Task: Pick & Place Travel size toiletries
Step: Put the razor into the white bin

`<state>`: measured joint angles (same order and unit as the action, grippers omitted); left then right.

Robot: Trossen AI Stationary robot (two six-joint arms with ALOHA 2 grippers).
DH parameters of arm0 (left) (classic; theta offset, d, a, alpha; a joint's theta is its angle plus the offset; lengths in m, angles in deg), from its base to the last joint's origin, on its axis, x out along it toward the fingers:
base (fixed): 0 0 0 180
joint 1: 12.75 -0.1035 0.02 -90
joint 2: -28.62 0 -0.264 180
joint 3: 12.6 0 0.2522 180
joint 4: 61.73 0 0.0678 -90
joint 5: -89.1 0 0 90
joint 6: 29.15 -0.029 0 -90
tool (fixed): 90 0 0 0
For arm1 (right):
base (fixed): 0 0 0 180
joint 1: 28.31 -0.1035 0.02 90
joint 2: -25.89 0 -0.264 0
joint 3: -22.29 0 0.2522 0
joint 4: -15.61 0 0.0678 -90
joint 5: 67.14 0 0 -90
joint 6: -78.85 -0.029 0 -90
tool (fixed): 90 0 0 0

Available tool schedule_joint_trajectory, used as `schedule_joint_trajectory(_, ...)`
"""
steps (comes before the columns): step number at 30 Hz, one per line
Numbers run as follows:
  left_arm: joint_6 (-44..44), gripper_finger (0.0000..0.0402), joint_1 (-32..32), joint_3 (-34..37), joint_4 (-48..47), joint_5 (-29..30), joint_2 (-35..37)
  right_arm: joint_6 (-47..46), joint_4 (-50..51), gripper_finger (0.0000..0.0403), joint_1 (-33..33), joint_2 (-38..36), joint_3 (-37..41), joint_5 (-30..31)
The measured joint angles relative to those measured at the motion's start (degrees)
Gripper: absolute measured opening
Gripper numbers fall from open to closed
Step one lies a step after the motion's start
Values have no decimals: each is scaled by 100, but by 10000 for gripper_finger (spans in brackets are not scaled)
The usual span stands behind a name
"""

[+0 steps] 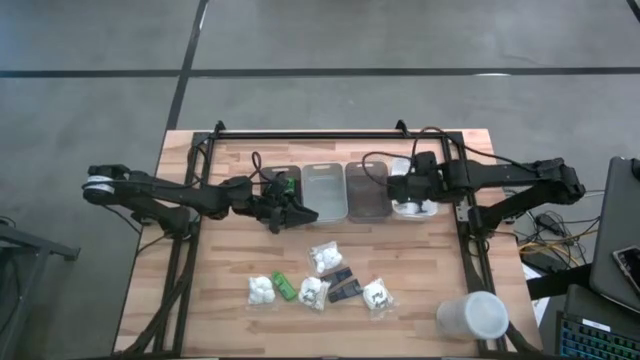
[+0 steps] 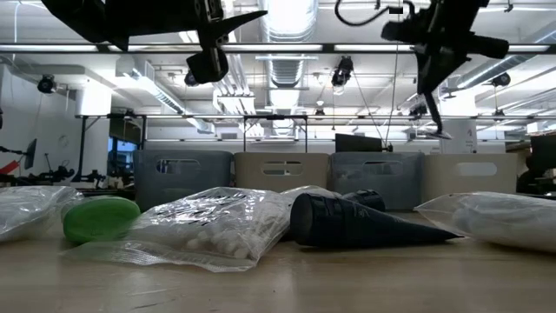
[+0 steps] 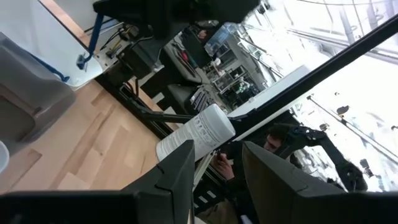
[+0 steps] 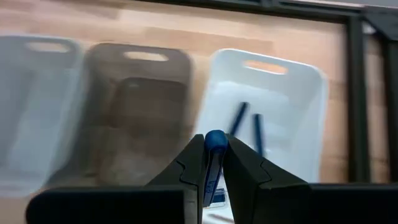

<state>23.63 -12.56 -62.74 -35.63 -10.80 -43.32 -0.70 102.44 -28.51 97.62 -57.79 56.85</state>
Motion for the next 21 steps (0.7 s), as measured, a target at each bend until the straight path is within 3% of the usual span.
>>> schedule_joint_trajectory(13, -168, 140, 0, 0, -111, 7, 0, 1625, 8, 41, 1994, 66, 159, -1342)
schedule_joint_trajectory(21, -166, 140, 0, 0, -572, 12, 0, 2219, -570, 40, 2811, 74, 592, -2181)
